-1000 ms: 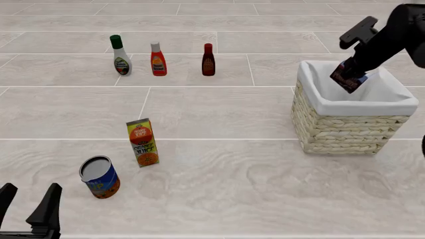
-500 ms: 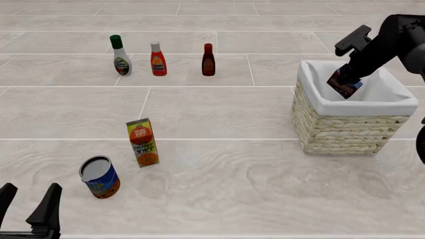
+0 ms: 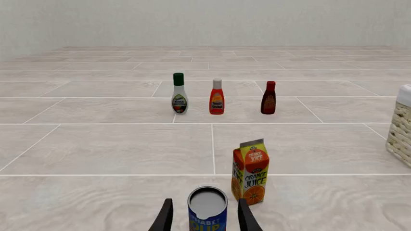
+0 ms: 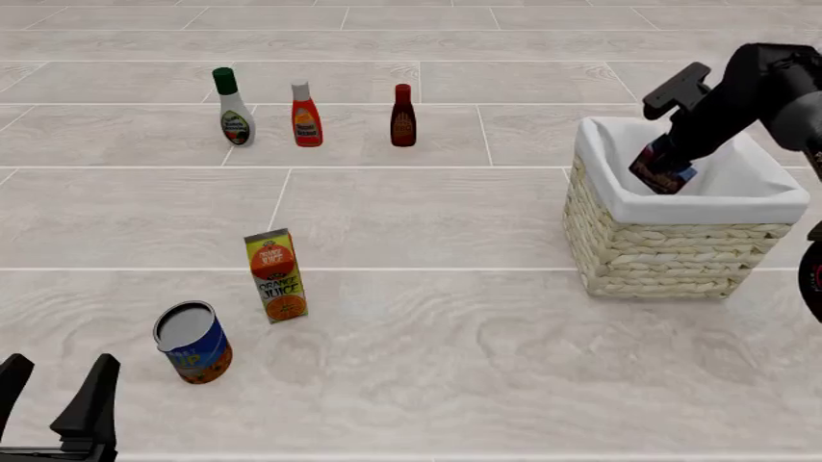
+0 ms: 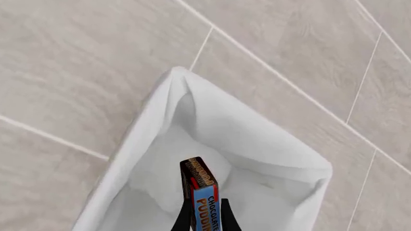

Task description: Pick the chocolate pudding and place it in the basket.

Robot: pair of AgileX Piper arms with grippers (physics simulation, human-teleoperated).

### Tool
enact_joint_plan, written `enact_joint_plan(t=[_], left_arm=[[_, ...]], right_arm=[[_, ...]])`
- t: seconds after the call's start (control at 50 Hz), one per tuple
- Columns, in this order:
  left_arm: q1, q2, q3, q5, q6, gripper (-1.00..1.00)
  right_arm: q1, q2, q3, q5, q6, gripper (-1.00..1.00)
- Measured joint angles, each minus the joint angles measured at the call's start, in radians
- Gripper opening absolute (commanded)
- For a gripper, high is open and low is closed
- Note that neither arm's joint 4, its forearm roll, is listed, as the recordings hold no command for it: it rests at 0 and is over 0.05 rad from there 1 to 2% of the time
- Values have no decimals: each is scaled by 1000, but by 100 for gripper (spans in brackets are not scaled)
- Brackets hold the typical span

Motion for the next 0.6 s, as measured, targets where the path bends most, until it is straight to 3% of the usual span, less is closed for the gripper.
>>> enact_joint_plan(t=[0.6], left_arm=[[0,0,0,0,0,100]], right_arm=[[-3,21,24,-25,5,-100]])
